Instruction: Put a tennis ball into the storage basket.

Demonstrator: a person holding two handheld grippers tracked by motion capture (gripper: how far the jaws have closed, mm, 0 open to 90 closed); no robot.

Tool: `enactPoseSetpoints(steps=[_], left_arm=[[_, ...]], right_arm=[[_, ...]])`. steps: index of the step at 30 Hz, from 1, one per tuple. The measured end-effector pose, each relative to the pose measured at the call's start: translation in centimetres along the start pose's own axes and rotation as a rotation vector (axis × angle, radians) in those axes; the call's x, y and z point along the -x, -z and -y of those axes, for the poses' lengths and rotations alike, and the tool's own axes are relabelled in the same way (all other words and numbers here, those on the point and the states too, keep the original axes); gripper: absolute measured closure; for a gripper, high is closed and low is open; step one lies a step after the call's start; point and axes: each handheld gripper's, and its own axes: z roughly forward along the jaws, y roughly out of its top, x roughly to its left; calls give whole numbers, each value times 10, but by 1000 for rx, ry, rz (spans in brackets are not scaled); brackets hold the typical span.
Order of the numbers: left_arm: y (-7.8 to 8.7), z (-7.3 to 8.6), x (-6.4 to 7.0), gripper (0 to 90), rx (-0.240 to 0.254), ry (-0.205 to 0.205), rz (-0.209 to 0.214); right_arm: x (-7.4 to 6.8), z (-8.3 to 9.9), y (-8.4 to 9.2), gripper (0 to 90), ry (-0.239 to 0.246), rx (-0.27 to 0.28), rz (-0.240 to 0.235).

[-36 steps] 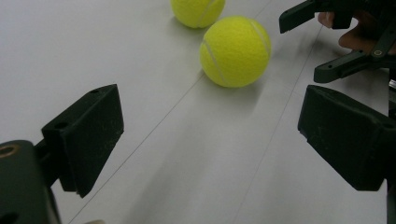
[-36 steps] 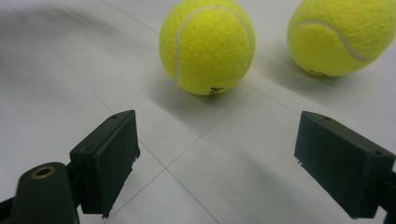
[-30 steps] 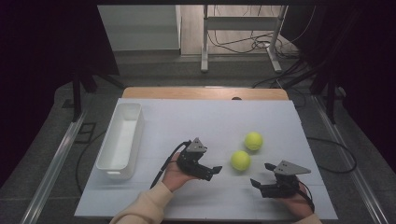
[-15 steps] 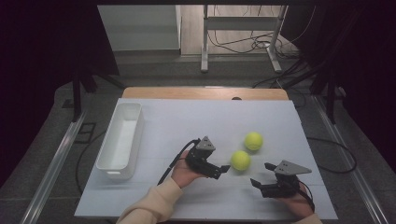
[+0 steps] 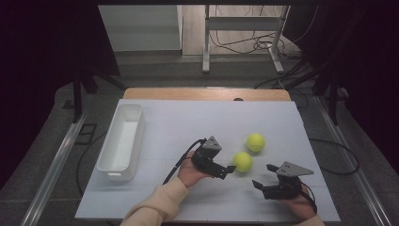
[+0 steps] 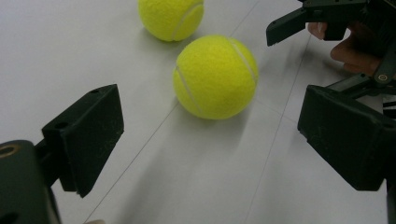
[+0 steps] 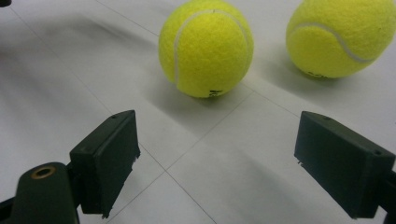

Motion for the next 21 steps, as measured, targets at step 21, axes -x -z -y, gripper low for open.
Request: enactPoseSetpoints(steps=[21], left_arm=[[-21,-14,-1,78,-37,-15,4]], right_arm=[[0,0,0,141,2,-2,0]])
